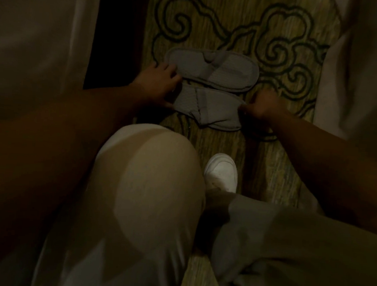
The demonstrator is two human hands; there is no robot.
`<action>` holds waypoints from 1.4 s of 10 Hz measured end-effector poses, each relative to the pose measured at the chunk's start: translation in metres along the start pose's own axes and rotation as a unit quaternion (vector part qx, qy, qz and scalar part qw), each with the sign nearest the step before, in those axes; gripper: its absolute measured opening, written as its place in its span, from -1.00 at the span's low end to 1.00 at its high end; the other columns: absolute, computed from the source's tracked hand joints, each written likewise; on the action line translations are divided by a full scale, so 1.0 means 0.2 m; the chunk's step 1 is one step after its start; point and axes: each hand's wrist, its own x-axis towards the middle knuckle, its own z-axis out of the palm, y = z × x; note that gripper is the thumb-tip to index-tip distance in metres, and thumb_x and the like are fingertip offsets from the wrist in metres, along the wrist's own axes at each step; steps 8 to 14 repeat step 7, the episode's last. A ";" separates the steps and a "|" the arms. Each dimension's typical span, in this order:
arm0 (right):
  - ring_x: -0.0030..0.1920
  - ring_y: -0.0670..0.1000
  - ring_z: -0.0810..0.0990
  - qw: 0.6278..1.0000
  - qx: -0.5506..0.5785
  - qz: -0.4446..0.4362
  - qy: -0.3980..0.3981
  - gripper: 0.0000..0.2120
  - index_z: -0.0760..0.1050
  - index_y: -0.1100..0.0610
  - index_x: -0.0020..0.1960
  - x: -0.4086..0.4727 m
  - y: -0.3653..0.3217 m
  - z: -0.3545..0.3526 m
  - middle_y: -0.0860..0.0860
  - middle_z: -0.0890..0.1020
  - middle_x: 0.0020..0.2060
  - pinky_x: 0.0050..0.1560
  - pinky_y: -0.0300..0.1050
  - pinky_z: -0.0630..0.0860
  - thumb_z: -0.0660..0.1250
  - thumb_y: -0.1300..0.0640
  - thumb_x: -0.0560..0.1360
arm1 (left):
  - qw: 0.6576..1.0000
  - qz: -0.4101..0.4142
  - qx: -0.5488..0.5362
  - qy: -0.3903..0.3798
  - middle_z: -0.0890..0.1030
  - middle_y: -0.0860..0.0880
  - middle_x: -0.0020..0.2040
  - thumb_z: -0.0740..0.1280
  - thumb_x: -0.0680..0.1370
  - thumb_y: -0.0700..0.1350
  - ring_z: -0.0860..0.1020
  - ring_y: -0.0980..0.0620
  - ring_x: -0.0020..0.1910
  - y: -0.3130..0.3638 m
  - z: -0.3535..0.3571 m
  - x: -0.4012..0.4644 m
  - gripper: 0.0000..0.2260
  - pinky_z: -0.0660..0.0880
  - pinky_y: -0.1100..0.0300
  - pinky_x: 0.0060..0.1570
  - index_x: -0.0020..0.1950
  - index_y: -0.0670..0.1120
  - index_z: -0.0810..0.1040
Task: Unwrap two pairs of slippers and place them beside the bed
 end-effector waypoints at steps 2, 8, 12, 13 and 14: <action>0.32 0.32 0.45 0.975 -0.085 -0.151 0.137 -0.20 0.37 0.13 0.47 0.04 -0.11 -0.14 0.28 0.47 0.34 0.22 0.19 0.44 0.52 -0.20 0.37 | 0.999 0.003 -0.034 0.037 0.23 -0.27 0.58 0.40 0.44 0.30 0.22 -0.28 0.55 0.02 -0.03 0.08 -0.15 0.20 -0.21 0.48 0.55 -0.17 0.24; 0.51 0.31 0.26 0.966 -0.223 -0.128 0.032 -0.16 0.22 0.06 0.57 0.00 -0.34 -0.17 0.25 0.28 0.53 0.41 0.26 0.28 0.41 -0.30 0.45 | 0.995 -0.017 -0.077 -0.063 0.17 -0.24 0.60 0.41 0.51 0.22 0.21 -0.28 0.54 0.03 -0.20 0.15 -0.25 0.24 -0.19 0.44 0.55 -0.15 0.27; 0.51 0.31 0.26 0.966 -0.223 -0.128 0.032 -0.16 0.22 0.06 0.57 0.00 -0.34 -0.17 0.25 0.28 0.53 0.41 0.26 0.28 0.41 -0.30 0.45 | 0.995 -0.017 -0.077 -0.063 0.17 -0.24 0.60 0.41 0.51 0.22 0.21 -0.28 0.54 0.03 -0.20 0.15 -0.25 0.24 -0.19 0.44 0.55 -0.15 0.27; 0.51 0.31 0.26 0.966 -0.223 -0.128 0.032 -0.16 0.22 0.06 0.57 0.00 -0.34 -0.17 0.25 0.28 0.53 0.41 0.26 0.28 0.41 -0.30 0.45 | 0.995 -0.017 -0.077 -0.063 0.17 -0.24 0.60 0.41 0.51 0.22 0.21 -0.28 0.54 0.03 -0.20 0.15 -0.25 0.24 -0.19 0.44 0.55 -0.15 0.27; 0.51 0.31 0.26 0.966 -0.223 -0.128 0.032 -0.16 0.22 0.06 0.57 0.00 -0.34 -0.17 0.25 0.28 0.53 0.41 0.26 0.28 0.41 -0.30 0.45 | 0.995 -0.017 -0.077 -0.063 0.17 -0.24 0.60 0.41 0.51 0.22 0.21 -0.28 0.54 0.03 -0.20 0.15 -0.25 0.24 -0.19 0.44 0.55 -0.15 0.27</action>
